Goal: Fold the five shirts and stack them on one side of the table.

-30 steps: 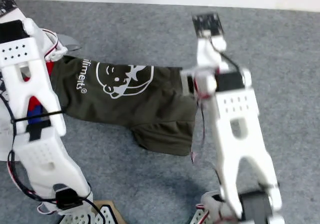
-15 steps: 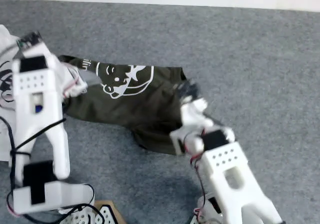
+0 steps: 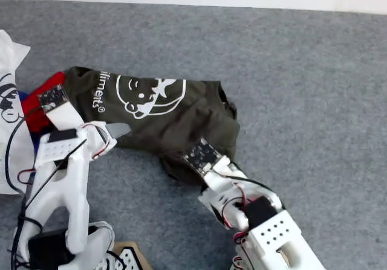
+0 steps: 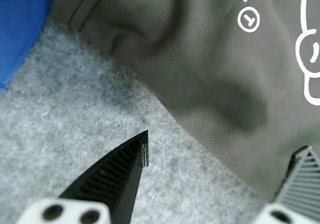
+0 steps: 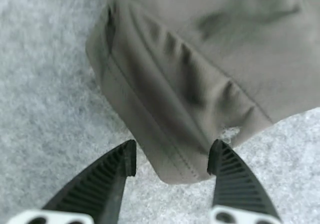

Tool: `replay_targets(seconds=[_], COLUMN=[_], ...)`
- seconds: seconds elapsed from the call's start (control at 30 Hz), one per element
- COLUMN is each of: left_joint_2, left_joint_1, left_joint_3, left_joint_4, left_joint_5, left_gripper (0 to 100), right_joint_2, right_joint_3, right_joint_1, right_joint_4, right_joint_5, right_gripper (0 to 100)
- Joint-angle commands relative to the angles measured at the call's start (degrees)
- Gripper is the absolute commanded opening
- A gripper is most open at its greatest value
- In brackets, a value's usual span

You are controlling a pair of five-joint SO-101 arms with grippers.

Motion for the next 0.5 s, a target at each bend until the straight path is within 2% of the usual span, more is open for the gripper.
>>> replay_targets(seconds=[0.0,0.1,0.17,0.47], left_joint_2=[-2.51,-2.15,-2.15,-2.15], left_joint_1=[0.75,0.84,0.84,0.92], left_joint_3=[1.27,1.19,1.19,1.19], left_joint_4=[-3.34,-3.43,-3.43,-3.96], left_joint_5=[0.09,0.0,0.0,0.18], left_gripper=[43,43,43,43], right_joint_2=[-2.95,-3.3,-3.12,-2.15], right_joint_3=[0.48,-0.57,-1.45,-4.09], right_joint_1=[3.03,7.69,8.13,7.43], right_joint_4=[-0.66,-0.48,-0.31,2.59], right_joint_5=[-0.97,-8.26,-11.6,-16.26], right_gripper=[23.1,23.1,23.1,23.0])
